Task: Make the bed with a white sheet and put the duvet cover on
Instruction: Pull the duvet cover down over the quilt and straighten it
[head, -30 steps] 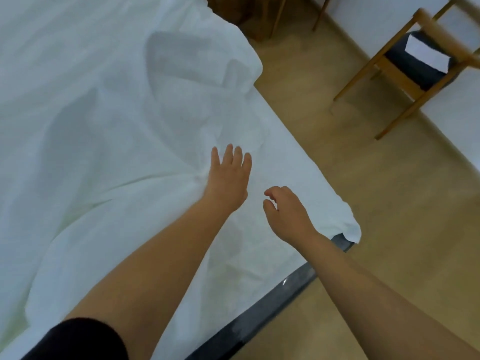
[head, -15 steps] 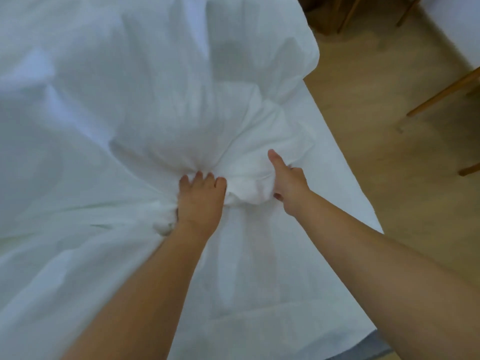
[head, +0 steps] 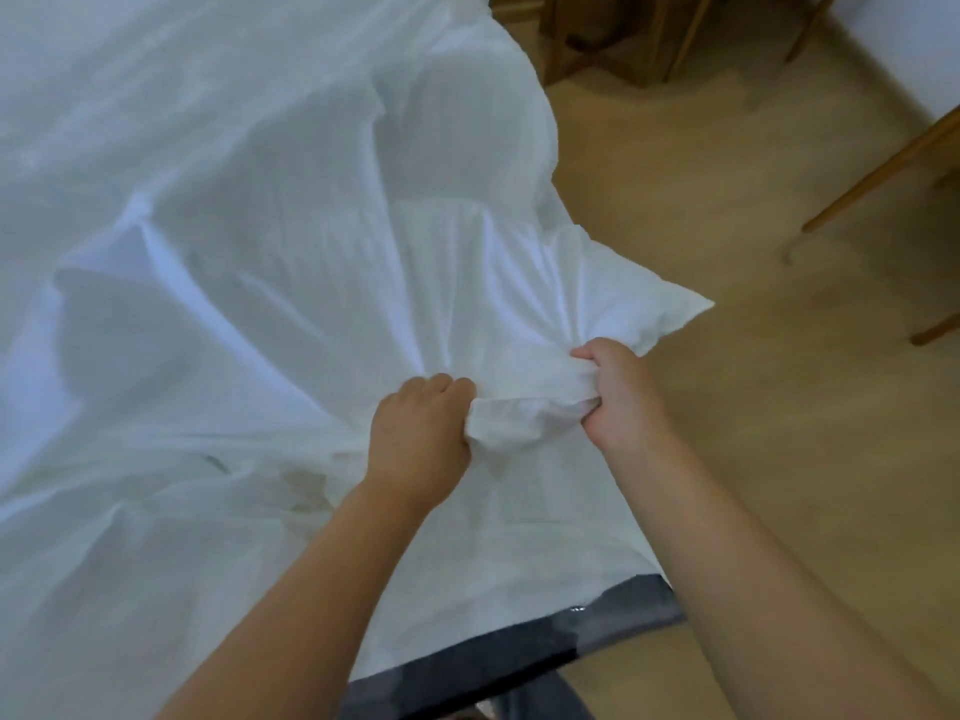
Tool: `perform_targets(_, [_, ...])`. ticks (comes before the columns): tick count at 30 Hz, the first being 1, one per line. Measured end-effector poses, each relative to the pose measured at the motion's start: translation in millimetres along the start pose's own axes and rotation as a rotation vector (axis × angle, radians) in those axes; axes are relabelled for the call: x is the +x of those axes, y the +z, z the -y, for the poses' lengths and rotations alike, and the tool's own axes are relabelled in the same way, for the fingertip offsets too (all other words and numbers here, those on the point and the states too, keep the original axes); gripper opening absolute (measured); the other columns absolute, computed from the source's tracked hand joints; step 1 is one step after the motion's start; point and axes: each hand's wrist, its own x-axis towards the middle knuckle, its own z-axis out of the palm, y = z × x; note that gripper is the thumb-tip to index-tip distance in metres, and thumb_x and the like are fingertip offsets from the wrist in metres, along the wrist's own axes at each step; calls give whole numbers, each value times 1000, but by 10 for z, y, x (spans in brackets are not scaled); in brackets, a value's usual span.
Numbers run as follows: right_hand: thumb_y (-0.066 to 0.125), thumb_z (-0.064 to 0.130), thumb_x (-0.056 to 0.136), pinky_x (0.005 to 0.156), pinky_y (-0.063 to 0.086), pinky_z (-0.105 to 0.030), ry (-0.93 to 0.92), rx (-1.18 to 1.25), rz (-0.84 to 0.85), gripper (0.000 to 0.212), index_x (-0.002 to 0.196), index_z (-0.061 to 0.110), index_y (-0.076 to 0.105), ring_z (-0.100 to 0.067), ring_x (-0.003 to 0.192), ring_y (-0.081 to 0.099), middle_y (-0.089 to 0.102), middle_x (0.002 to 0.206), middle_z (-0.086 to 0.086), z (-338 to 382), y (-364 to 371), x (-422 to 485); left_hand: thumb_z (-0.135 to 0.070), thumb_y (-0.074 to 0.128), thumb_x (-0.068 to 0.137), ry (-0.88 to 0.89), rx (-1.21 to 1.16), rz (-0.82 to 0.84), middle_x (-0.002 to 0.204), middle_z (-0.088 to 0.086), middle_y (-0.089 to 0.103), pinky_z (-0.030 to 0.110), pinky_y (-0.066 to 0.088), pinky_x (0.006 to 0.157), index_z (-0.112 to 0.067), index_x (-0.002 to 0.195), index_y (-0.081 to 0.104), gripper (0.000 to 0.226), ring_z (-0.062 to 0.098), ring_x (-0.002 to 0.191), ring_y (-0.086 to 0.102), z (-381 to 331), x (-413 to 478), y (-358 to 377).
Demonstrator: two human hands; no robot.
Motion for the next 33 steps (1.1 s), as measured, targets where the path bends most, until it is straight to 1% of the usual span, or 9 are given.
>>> perform_targets(4, [52, -1, 77, 48, 47, -17, -144, 119, -48, 11, 69, 6, 54, -16, 56, 60, 57, 70, -7, 207, -903, -620, -4, 47, 76, 112, -76, 87, 75, -3, 44, 29, 26, 51, -19, 75, 41, 16, 21, 75, 50, -760, -496, -134])
perform_targets(9, [47, -2, 79, 51, 54, -22, -196, 245, -26, 23, 71, 9, 66, -14, 61, 68, 70, 64, 1, 206, -2035, -1156, -24, 46, 66, 424, -248, -90, 52, 0, 48, 17, 16, 41, -12, 57, 50, 16, 19, 43, 49, -1587, -1204, -139])
perform_targets(11, [46, -4, 83, 56, 55, -23, -115, 246, -118, 21, 78, 9, 61, -17, 70, 67, 70, 63, 2, -49, -2347, -1179, -22, 54, 80, 373, -123, 168, 76, 2, 54, 26, 31, 53, -13, 79, 54, 10, 23, 72, 60, -1787, -1368, 89])
perform_targets(15, [40, -3, 95, 106, 38, -45, 79, 193, -167, 25, 80, 15, 51, -37, 110, 52, 57, 92, -9, -734, -2685, -985, -19, 45, 94, 222, 6, 508, 115, 7, 51, 33, 39, 81, -13, 114, 48, 21, 26, 109, 51, -1772, -1539, 623])
perform_targets(18, [51, 17, 95, 96, 42, -37, 285, 226, -139, 9, 100, 10, 53, -23, 90, 54, 53, 98, -7, -1018, -2722, -799, -16, 49, 90, 177, -4, 573, 122, 5, 46, 31, 36, 91, -16, 123, 45, 33, 25, 113, 47, -1644, -1581, 918])
perform_targets(22, [65, 37, 85, 78, 43, -33, 384, 121, -36, 36, 110, 15, 53, -18, 88, 54, 56, 106, -3, -1142, -2584, -507, -24, 78, 63, 188, 147, 143, 122, 11, 55, 43, 40, 96, -14, 120, 58, 61, 30, 114, 53, -1592, -1576, 1076])
perform_targets(25, [73, 45, 76, 96, 45, -43, 452, 54, -119, 67, 130, 18, 46, -26, 113, 52, 54, 125, -4, -1196, -2484, -347, -57, 68, 70, -72, 266, 223, 154, 17, 10, 64, 10, 108, -19, 149, 5, 108, 35, 143, 9, -1482, -1533, 1195])
perform_targets(29, [78, 40, 73, 98, 43, -53, 512, 199, -111, 77, 138, 21, 40, -33, 117, 52, 53, 132, -9, -1209, -2293, -254, -57, 58, 82, -148, 493, 484, 152, 16, -26, 65, 2, 108, -20, 134, -42, 118, 40, 141, -18, -1375, -1575, 1422])
perform_targets(33, [66, 18, 85, 94, 49, -45, 424, 220, -40, 40, 124, 15, 57, -28, 106, 61, 64, 120, -8, -941, -2077, -280, -19, 49, 91, -213, 295, 376, 139, 15, 33, 41, 33, 100, -13, 142, 24, 57, 33, 127, 34, -1319, -1398, 1229])
